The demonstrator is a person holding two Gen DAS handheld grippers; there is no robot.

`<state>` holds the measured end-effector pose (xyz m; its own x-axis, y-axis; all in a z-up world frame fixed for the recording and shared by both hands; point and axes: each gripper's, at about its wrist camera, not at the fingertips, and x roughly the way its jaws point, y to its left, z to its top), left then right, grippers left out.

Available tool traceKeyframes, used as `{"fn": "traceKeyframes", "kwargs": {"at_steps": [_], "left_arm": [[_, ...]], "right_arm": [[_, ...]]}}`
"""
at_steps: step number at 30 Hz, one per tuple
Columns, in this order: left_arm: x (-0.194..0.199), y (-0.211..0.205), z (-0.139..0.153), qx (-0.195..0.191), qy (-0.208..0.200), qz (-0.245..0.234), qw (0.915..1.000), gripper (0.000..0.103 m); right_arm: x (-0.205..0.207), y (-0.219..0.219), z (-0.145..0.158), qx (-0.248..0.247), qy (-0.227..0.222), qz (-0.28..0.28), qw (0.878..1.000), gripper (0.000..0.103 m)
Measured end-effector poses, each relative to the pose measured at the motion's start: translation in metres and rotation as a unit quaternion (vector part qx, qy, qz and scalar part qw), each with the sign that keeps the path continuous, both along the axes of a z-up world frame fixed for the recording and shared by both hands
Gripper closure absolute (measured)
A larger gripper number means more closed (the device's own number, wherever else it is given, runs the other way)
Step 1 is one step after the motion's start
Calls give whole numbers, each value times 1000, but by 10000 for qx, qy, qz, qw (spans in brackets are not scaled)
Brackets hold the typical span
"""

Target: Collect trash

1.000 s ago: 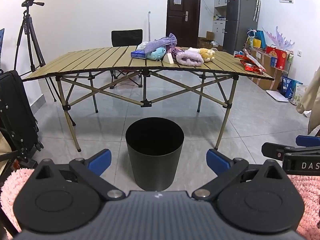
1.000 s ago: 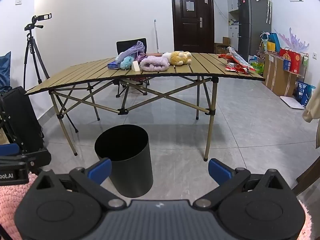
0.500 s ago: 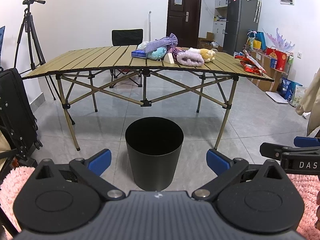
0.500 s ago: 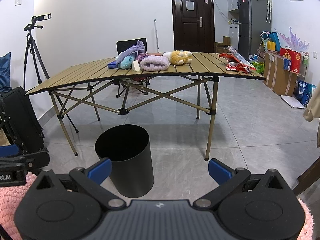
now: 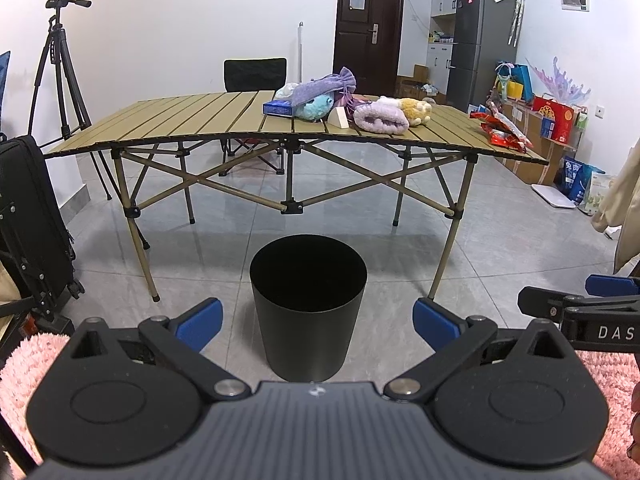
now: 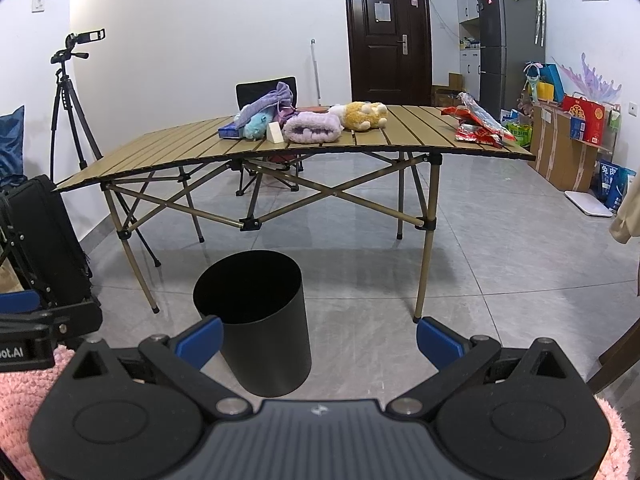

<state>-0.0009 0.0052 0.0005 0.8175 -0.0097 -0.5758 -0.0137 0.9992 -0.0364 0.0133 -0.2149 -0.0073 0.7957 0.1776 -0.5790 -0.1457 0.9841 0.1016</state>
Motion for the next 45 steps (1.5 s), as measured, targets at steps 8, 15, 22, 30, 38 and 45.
{"fn": "traceKeyframes", "kwargs": {"at_steps": [8,15,22,30,38,45], "left_arm": [[-1,0,2,0,-47,39,10000,0],[-2,-1,3,-3,-52,40,10000,0],[-1,-1,3,-8,-47,46,10000,0],[1,1,8,-36,-84,80,9999,0],[24,12,13,-132,-118,146,9997,0],[57,19,19,-194,-179,145,9995,0]], "right_arm": [[1,0,1,30,-33,31,10000,0],[1,-1,0,43,-44,58,10000,0],[1,0,1,41,-41,56,10000,0],[7,1,3,47,-69,66,9999,0],[33,6,11,93,-122,86,9998,0],[65,11,18,141,-168,98,9997,0]]}}
